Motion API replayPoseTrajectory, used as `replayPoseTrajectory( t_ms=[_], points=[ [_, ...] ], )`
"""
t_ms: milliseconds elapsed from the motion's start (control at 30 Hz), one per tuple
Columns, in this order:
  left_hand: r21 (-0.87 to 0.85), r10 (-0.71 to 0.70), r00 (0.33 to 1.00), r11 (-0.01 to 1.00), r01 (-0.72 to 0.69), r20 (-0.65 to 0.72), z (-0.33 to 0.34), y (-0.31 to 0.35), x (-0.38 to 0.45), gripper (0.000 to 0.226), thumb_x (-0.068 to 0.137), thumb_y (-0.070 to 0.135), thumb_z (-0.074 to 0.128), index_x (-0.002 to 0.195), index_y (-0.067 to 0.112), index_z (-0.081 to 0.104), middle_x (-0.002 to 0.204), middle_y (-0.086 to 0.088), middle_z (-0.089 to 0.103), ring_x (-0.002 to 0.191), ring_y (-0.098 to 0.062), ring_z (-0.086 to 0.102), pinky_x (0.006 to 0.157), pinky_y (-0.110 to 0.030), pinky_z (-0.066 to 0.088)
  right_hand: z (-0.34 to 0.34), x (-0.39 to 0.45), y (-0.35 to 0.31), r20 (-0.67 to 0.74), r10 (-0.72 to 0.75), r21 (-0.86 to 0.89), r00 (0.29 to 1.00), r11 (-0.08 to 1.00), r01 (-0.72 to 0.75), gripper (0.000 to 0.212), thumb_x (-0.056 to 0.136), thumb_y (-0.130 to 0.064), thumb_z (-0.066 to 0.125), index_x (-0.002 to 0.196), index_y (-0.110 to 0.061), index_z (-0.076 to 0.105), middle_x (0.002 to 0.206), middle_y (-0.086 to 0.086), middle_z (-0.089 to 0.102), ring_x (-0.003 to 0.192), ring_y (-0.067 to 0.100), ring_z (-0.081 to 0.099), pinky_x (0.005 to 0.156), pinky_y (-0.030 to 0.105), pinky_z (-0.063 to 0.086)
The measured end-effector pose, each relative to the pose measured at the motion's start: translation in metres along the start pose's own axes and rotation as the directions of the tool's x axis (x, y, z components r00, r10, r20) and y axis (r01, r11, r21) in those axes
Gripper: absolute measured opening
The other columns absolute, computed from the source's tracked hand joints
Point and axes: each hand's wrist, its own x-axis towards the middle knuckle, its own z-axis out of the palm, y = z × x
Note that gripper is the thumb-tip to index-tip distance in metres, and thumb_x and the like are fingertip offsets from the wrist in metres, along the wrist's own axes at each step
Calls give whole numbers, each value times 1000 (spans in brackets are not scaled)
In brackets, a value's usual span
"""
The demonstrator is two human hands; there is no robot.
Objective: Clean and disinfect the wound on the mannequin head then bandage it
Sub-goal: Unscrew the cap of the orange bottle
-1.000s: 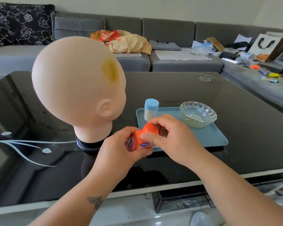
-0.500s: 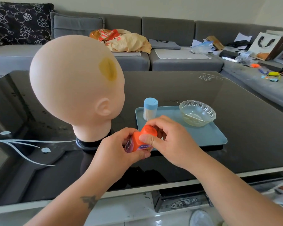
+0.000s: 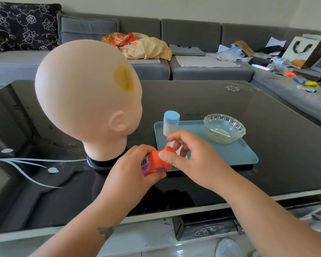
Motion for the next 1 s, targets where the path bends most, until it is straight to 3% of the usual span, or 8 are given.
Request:
replayPoseTrajectory(
  t_ms=[133, 267, 367, 500, 633, 800, 900, 1000],
  points=[
    [47, 16, 1000, 999, -15, -13, 0, 1, 0, 44, 65, 49, 79, 98, 45, 51, 89, 21, 56, 83, 5, 53, 62, -11, 39, 1, 0, 0, 7, 8, -40, 1000, 999, -8, 34, 78, -66, 49, 93, -35, 52, 77, -11, 60, 67, 7, 57, 65, 34, 52],
    [37, 5, 1000, 999, -5, -16, 0, 0, -1, 44, 65, 46, 80, 100, 44, 53, 89, 21, 56, 84, 6, 53, 63, -11, 39, -3, -2, -2, 113, -82, -3, 990, 997, 82, 18, 82, -40, 59, 99, -39, 50, 89, -13, 56, 80, 7, 53, 62, 16, 44],
    [42, -3, 1000, 999, 4, -10, -1, -2, -2, 46, 65, 44, 82, 102, 42, 54, 90, 21, 55, 86, 7, 52, 63, -12, 38, -8, -3, 0, 190, -122, 11, 974, 992, 122, 30, 82, -21, 63, 101, -40, 51, 100, -13, 52, 93, 7, 50, 68, 9, 37],
    [55, -4, 1000, 998, 4, -10, 0, -1, -2, 46, 66, 46, 80, 103, 41, 54, 90, 21, 55, 83, 4, 54, 64, -12, 38, -9, -3, 1, 201, -93, 50, 975, 995, 85, 38, 78, -41, 68, 109, -48, 46, 110, -20, 49, 101, -1, 49, 75, 12, 38],
    [90, 11, 1000, 996, -10, -4, 1, 0, -2, 45, 66, 48, 79, 102, 42, 53, 91, 21, 55, 83, 4, 54, 64, -15, 42, -2, -1, 1, 84, 12, -3, 996, 1000, -12, 36, 75, -68, 51, 98, -41, 50, 92, -14, 58, 74, 3, 56, 66, 25, 48],
    [110, 7, 1000, 994, -6, -8, 0, -1, -3, 47, 67, 47, 79, 106, 40, 53, 92, 21, 54, 83, 3, 54, 66, -16, 45, -3, -3, -1, 113, -74, -65, 991, 995, 82, 14, 87, -45, 55, 98, -37, 52, 86, -14, 56, 76, 6, 52, 62, 23, 43],
    [91, -10, 1000, 996, 10, 1, 0, -1, -2, 48, 67, 46, 80, 106, 40, 54, 92, 21, 54, 83, 4, 53, 66, -14, 43, -8, -4, -2, 201, -127, -44, 971, 989, 138, 25, 85, -23, 60, 101, -40, 51, 97, -15, 51, 87, 4, 49, 68, 19, 39],
    [80, -6, 1000, 997, 7, -3, 1, 0, -3, 47, 67, 47, 80, 106, 39, 55, 92, 20, 56, 83, 3, 54, 67, -18, 46, -10, -5, -1, 221, -127, 3, 967, 992, 130, 35, 83, -29, 65, 109, -44, 47, 111, -17, 51, 105, 1, 47, 84, 19, 41]
  ],
)
